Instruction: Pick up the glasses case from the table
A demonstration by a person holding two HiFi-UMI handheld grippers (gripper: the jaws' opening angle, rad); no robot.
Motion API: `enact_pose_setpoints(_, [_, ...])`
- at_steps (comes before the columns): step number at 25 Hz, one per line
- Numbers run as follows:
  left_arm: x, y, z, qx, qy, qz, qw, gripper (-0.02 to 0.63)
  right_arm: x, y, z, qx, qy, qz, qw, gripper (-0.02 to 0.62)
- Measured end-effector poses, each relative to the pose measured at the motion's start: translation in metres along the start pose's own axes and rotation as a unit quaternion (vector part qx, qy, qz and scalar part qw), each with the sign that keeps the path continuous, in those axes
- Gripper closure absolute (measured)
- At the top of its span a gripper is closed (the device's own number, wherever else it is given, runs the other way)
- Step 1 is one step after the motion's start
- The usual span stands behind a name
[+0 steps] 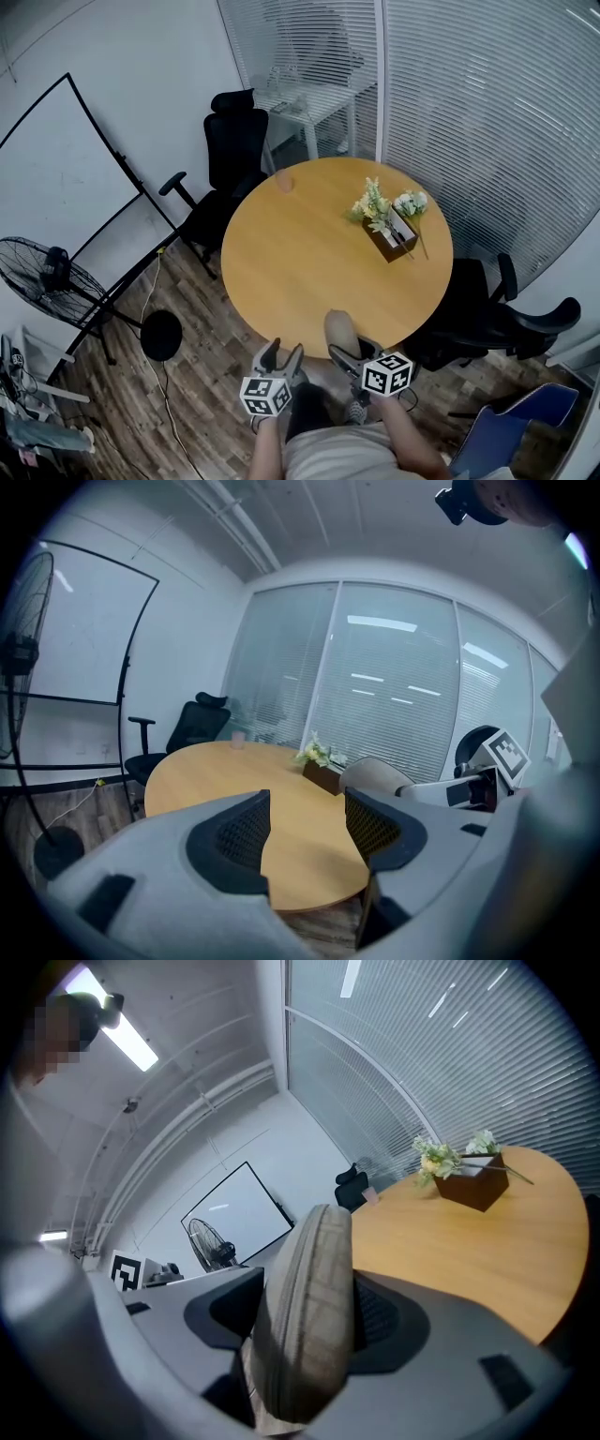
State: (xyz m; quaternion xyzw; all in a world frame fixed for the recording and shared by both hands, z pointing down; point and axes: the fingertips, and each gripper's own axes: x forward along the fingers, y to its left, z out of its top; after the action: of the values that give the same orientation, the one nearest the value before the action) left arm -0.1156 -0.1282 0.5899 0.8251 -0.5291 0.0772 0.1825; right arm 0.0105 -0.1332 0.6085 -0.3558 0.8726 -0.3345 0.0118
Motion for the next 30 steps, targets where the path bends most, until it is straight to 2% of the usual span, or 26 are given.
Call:
enact_pose_setpoints(10, [-0.009,0.01,-0.008,-0.017,-0.004,0.023,0.9996,0.371,0.006,-0.002,-0.003,-0.002,0.011,0.007,1.0,0.33])
enact_pose_setpoints(26, [-0.017,0.035,-0.003,-0.021,-0.01,0.043,0.9988,0.371,0.036,0.008,-0.003,-0.003,0.02,0.021,1.0,0.33])
enact_pose_setpoints(30, [-0.019,0.04,-0.007,-0.021,-0.007,0.047,0.9987,0.389,0.041,0.009,-0.005,-0.003,0.023,0.02,1.0,0.329])
